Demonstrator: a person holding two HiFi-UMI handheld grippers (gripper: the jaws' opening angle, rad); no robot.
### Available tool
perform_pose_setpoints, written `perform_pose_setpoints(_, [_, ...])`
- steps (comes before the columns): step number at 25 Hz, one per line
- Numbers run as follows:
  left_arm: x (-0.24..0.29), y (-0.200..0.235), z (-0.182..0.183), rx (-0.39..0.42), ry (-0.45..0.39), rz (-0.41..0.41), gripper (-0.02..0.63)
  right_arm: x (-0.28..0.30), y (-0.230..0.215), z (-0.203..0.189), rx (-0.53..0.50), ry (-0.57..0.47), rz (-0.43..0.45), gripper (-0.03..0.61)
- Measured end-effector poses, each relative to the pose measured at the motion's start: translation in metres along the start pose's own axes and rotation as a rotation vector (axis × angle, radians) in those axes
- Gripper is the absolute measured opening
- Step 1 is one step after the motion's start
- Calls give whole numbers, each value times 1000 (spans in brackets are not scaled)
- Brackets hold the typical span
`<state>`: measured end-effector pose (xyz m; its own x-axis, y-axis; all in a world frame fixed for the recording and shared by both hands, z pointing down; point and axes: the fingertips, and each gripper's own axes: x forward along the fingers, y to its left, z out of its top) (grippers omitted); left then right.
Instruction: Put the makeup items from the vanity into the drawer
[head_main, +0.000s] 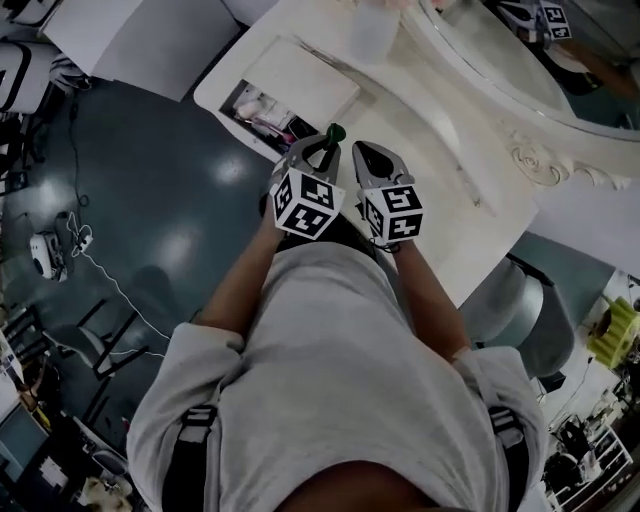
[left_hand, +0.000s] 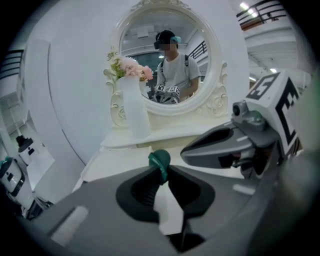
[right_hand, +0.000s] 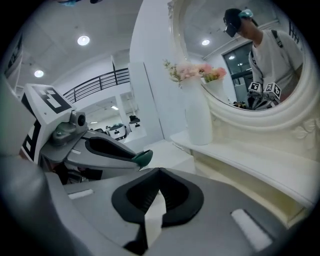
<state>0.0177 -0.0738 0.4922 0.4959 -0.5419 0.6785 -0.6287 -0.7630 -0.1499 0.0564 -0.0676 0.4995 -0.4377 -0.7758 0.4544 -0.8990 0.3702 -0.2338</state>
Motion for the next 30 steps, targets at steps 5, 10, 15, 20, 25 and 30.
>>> perform_pose_setpoints(5, [-10,34,-25,-36,36,16,49,28,27,5,-22,22,32,-2])
perform_pose_setpoints(10, [-10,57,-41,-34,61,4,49,51,45,9,-24,39,41,-2])
perform_pose_setpoints(15, [-8,74,-55,3,99,-38,49,69,53,11,-5,42,22,-2])
perform_pose_setpoints(20, [2,98,-82,72,192,-95,51,91,53,16,32,26,-16,-2])
perform_pose_setpoints(25, [16,116,-103,189,283,-145,52,106,52,18,68,12,-66,-2])
perform_pose_setpoints(30, [34,127,-118,266,344,-191,58,110,44,16,112,7,-139,-2])
